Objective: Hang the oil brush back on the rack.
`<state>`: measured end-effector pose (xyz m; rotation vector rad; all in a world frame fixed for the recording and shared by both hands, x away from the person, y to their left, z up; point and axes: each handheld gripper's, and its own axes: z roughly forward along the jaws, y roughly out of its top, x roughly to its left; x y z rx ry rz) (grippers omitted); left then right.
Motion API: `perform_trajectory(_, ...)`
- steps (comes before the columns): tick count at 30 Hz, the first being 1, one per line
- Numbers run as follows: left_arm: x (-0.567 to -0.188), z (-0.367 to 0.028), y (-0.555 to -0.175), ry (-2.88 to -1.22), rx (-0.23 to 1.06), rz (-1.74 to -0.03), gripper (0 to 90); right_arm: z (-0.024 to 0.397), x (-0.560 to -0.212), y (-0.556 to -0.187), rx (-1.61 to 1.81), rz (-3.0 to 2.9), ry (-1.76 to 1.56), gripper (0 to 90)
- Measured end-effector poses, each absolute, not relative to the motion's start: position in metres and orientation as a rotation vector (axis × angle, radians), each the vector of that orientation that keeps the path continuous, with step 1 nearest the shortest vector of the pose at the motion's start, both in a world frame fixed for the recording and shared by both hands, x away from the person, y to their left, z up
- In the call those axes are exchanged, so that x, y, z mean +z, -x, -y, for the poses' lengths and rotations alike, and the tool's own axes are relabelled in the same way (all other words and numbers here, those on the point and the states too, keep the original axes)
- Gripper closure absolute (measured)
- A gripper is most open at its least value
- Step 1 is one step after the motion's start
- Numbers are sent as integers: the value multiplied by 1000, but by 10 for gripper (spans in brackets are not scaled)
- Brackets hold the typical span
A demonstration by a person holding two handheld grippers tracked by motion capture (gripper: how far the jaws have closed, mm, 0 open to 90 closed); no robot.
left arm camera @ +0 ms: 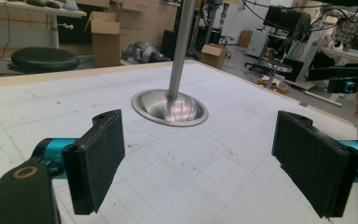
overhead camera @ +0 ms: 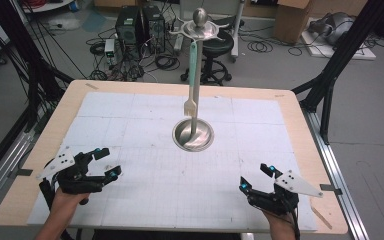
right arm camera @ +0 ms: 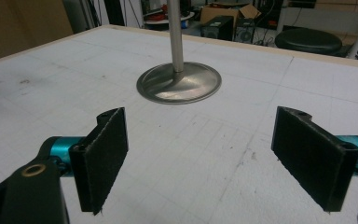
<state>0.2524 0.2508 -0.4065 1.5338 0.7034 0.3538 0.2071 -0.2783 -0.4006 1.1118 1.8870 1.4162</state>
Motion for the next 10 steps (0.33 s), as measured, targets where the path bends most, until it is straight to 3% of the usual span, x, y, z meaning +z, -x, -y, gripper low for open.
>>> perform_trajectory(10, -407, -249, -253, -1537, 349, -709, 174, 280, -400, -206, 1426, -1879, -1127, 174)
